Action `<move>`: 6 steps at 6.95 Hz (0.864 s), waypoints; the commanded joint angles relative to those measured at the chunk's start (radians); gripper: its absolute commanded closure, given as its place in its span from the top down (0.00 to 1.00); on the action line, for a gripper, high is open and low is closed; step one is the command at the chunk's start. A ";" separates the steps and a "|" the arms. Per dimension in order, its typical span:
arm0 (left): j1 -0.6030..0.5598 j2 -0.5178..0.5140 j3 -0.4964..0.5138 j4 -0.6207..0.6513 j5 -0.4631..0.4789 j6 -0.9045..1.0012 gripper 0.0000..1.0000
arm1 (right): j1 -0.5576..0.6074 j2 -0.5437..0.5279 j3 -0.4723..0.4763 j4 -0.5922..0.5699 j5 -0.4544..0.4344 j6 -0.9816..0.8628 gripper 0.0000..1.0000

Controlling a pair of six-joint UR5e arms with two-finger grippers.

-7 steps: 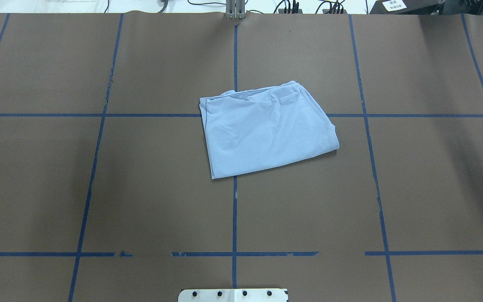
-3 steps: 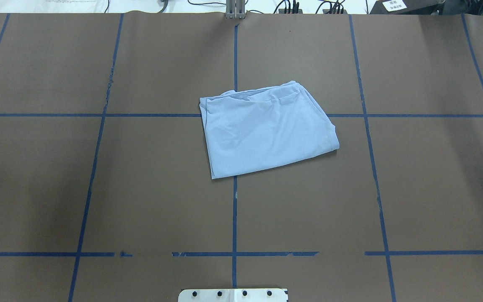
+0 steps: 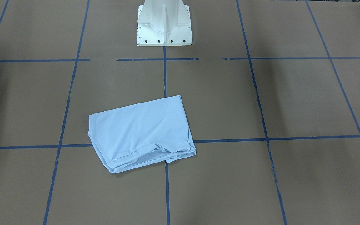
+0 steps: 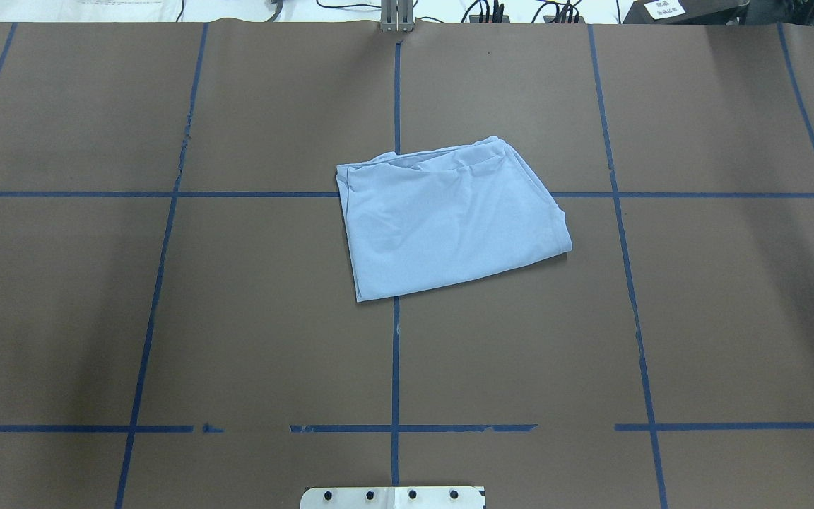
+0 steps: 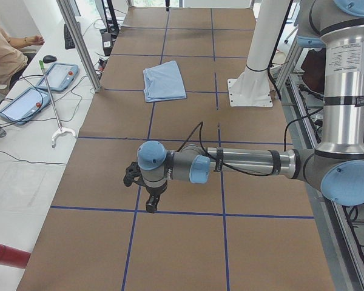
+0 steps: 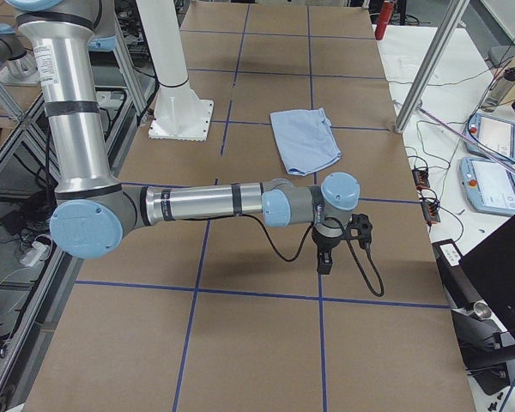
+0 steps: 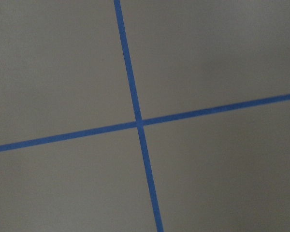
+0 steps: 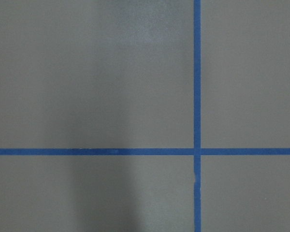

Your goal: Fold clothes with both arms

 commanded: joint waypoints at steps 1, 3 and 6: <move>0.006 -0.002 -0.048 -0.004 0.000 0.003 1.00 | -0.022 -0.005 0.017 0.001 0.007 0.066 1.00; 0.006 0.004 -0.033 0.005 -0.003 0.003 1.00 | -0.022 -0.010 0.051 0.001 0.004 0.066 1.00; 0.007 -0.024 -0.061 -0.001 0.008 -0.001 1.00 | -0.021 -0.069 0.115 -0.001 0.033 0.066 1.00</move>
